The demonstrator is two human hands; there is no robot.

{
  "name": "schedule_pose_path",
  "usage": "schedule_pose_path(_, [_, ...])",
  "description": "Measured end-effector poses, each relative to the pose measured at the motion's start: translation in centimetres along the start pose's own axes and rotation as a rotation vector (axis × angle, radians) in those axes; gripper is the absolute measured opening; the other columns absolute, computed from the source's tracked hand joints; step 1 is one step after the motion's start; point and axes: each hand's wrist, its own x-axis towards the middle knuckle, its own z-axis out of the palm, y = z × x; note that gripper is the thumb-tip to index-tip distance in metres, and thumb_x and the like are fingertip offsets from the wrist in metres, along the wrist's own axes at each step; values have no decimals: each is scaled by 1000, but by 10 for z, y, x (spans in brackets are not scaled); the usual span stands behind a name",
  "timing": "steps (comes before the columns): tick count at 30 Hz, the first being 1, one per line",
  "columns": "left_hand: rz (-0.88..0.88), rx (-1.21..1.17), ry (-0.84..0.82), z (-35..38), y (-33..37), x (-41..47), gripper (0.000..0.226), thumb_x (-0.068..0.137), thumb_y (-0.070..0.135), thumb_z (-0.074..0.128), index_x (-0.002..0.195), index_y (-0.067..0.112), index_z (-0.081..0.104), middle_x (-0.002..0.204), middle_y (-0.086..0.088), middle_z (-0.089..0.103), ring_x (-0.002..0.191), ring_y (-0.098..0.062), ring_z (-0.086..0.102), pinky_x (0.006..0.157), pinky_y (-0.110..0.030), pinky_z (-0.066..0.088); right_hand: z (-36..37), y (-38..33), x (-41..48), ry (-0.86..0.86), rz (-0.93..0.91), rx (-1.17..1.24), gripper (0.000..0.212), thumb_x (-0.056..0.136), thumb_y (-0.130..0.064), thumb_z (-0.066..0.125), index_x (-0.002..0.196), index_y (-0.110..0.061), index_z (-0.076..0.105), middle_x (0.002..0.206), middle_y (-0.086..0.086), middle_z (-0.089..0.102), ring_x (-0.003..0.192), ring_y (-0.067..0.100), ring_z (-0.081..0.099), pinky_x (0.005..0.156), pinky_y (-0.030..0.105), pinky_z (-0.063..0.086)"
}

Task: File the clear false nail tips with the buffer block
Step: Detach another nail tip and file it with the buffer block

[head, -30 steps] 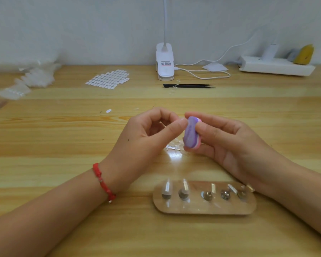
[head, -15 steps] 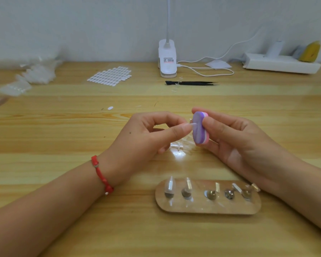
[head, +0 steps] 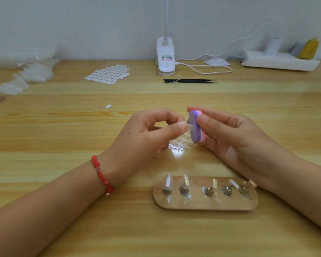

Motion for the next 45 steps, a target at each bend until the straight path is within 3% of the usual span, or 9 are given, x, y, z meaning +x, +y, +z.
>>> schedule_pose_path(11, [36,31,3,1,-2,0,16,82,20,68,71,13,59,49,15,44,42,0,33,47,-8,30,-1,1,0,-7,-2,-16,27,69,-22,71,94,-16,79,88,3,74,82,11,68,73,17,54])
schedule_pose_path(35, [53,17,83,0,-3,-1,13,78,23,59,67,17,58,49,14,40,43,-1,29,44,-10,26,-2,1,1,-8,-8,-71,29,68,-22,72,95,-16,79,90,7,73,81,14,71,70,22,56])
schedule_pose_path(40, [41,31,6,1,-3,-1,13,79,22,59,66,19,59,49,14,40,43,0,30,44,-9,26,-3,1,0,28,-7,-39,29,67,-20,73,94,-11,78,92,12,74,82,18,72,71,25,57])
schedule_pose_path(45, [28,42,84,0,-4,1,13,78,27,59,67,19,59,53,13,37,46,-4,28,44,-13,26,-1,2,-1,4,-5,-76,28,66,-20,73,93,-13,79,88,9,74,77,14,71,69,23,57])
